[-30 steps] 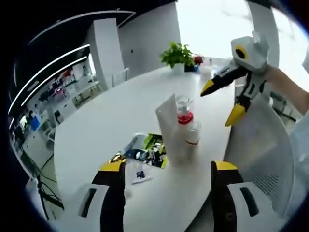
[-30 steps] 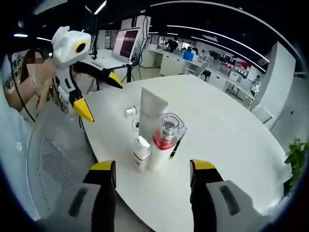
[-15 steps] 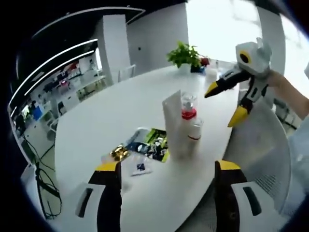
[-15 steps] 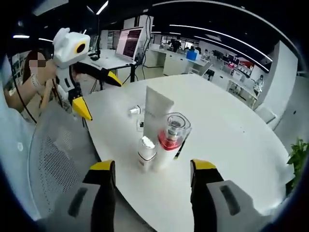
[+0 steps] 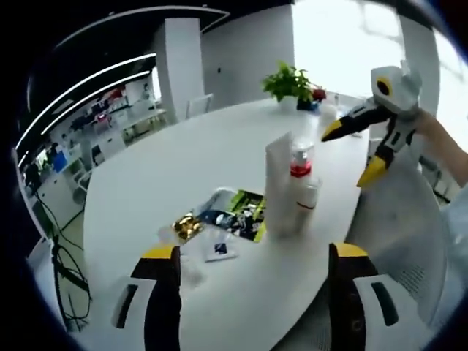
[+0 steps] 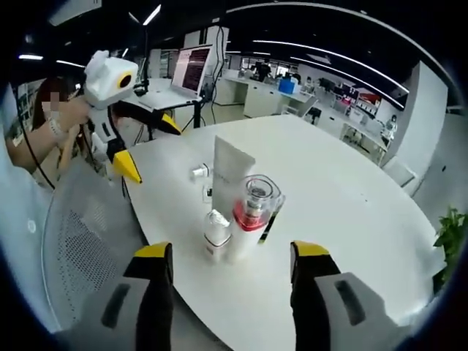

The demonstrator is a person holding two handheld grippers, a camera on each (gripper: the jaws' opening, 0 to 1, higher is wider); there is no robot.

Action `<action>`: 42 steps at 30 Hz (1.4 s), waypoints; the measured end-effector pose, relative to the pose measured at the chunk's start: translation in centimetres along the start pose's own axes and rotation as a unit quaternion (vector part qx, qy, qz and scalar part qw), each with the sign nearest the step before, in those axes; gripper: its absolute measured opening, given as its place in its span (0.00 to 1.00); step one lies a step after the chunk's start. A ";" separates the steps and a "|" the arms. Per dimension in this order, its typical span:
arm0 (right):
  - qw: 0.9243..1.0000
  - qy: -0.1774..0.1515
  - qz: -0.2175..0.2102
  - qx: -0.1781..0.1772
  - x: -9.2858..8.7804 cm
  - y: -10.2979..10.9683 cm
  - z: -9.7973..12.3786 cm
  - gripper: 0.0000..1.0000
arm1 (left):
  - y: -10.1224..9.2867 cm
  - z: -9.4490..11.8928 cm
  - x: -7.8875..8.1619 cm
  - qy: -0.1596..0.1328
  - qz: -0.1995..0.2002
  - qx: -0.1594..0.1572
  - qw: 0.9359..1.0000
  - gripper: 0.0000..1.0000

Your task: Arrange the skincare products in the storage area until every visible bottle or jar stands upright without overlapping.

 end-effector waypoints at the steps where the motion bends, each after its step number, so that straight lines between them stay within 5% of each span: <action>1: 1.000 -0.001 0.000 0.001 0.0 0.0 0.0 0.66 | 0.1 0.0 -0.1 0.000 0.002 0.000 1.000 0.81; 23: 1.000 -0.004 -0.016 -0.006 0.0 0.2 0.3 0.83 | 3.8 -2.9 -2.6 0.023 0.070 0.004 0.997 0.97; 38: 0.999 -0.021 -0.020 -0.013 0.9 -0.2 0.5 0.93 | 7.2 -6.6 -3.8 0.022 0.133 0.017 0.991 0.92; 42: 0.999 -0.026 -0.021 -0.023 1.0 -0.4 0.6 0.95 | 8.2 -7.4 -3.8 0.013 0.143 0.030 0.989 0.83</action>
Point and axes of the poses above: the point that each gripper's makers call its tool centre point, and the gripper's own axes: z roughly backward along the fingers, y roughly to its left, x roughly out of its top, the point moved 3 cm from there along z, roughly backward along the fingers, and after that the axes turned 2 degrees about y, right-handed, at the moved point
